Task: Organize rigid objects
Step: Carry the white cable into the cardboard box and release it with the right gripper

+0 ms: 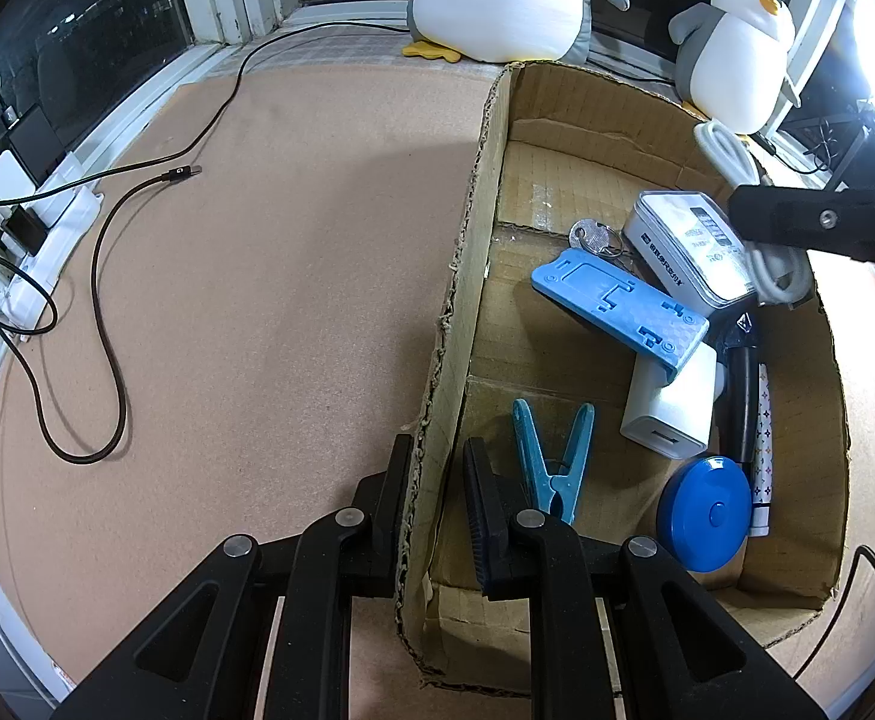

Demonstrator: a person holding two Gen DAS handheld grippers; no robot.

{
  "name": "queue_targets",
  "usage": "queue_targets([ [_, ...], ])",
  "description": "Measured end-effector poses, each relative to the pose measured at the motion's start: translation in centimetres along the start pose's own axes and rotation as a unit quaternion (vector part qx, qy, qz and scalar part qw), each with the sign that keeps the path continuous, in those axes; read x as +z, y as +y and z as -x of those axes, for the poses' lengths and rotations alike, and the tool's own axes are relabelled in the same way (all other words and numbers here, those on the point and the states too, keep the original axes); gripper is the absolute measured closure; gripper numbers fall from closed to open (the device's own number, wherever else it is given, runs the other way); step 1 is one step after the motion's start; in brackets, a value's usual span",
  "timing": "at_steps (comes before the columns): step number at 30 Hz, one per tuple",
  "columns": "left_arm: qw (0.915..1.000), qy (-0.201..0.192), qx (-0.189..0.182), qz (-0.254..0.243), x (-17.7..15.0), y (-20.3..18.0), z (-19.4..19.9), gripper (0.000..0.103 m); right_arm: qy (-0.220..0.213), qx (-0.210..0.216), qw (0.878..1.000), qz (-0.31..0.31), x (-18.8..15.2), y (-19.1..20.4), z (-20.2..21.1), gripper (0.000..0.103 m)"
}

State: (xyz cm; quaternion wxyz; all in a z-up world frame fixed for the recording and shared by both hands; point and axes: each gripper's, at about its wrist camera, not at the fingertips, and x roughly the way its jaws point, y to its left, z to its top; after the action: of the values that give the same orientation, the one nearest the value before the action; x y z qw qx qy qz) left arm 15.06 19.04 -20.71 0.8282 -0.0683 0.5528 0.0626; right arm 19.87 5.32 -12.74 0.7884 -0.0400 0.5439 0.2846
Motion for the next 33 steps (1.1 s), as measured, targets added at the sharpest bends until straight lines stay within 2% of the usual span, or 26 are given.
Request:
queue_targets([
  [12, 1.0, 0.0, 0.0, 0.0, 0.0, 0.0, 0.0, 0.086, 0.008, -0.018, 1.0, 0.014, -0.2, 0.0, -0.8, 0.088],
  [14, 1.0, 0.0, 0.0, 0.0, 0.0, 0.0, 0.0, 0.086, 0.007, -0.019, 1.0, 0.013, -0.1, -0.1, -0.8, 0.082],
  [16, 1.0, 0.0, 0.0, 0.0, 0.0, 0.0, 0.0, 0.086, 0.003, -0.02, 1.0, 0.016, -0.1, -0.1, -0.6, 0.068],
  [17, 1.0, 0.0, 0.0, 0.0, 0.0, 0.0, 0.0, 0.086, 0.001, -0.02, 1.0, 0.017, 0.0, 0.0, -0.5, 0.066],
  [33, 1.0, 0.0, 0.001, -0.002, 0.0, 0.1, 0.0, 0.086, -0.01, -0.025, 0.999, 0.028, -0.8, 0.1, 1.1, 0.064],
])
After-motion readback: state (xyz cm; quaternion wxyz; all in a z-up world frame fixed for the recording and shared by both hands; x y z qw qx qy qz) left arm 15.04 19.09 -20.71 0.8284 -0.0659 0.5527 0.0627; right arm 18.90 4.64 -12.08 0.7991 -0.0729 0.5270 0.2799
